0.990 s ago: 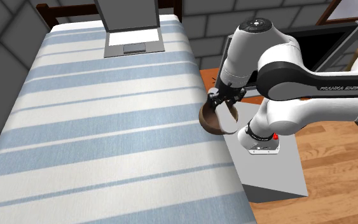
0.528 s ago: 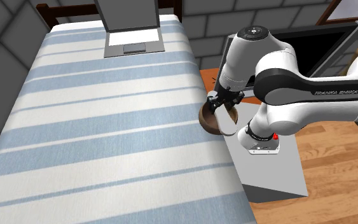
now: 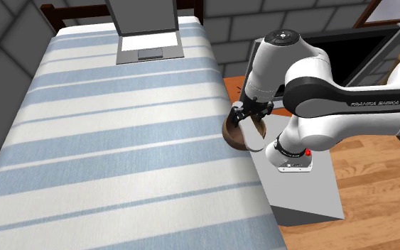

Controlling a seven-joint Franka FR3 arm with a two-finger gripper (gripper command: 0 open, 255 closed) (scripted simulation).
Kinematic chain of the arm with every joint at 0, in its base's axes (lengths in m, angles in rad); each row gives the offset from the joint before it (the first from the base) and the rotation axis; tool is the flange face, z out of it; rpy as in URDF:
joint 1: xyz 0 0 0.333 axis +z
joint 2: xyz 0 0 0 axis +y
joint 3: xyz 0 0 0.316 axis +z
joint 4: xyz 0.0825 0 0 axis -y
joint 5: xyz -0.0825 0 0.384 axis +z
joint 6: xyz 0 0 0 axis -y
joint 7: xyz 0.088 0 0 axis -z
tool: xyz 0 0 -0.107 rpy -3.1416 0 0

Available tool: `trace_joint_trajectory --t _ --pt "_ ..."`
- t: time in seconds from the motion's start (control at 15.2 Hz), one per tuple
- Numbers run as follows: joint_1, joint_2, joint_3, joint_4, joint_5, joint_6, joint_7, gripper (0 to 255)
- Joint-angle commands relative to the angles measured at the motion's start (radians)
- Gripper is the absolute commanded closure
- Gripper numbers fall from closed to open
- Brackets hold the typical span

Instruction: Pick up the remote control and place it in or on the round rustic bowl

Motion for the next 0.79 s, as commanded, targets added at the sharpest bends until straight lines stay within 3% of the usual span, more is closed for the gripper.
trace_joint_trajectory --t 0.0,0.26,0.73 --pt "0.0 0.001 0.0 0.0 0.0 0.001 0.0 0" --pt "-0.018 0.014 -0.028 0.131 -0.03 -0.116 0.0 0" --pt "-0.018 0.014 -0.028 0.131 -0.03 -0.116 0.0 0"
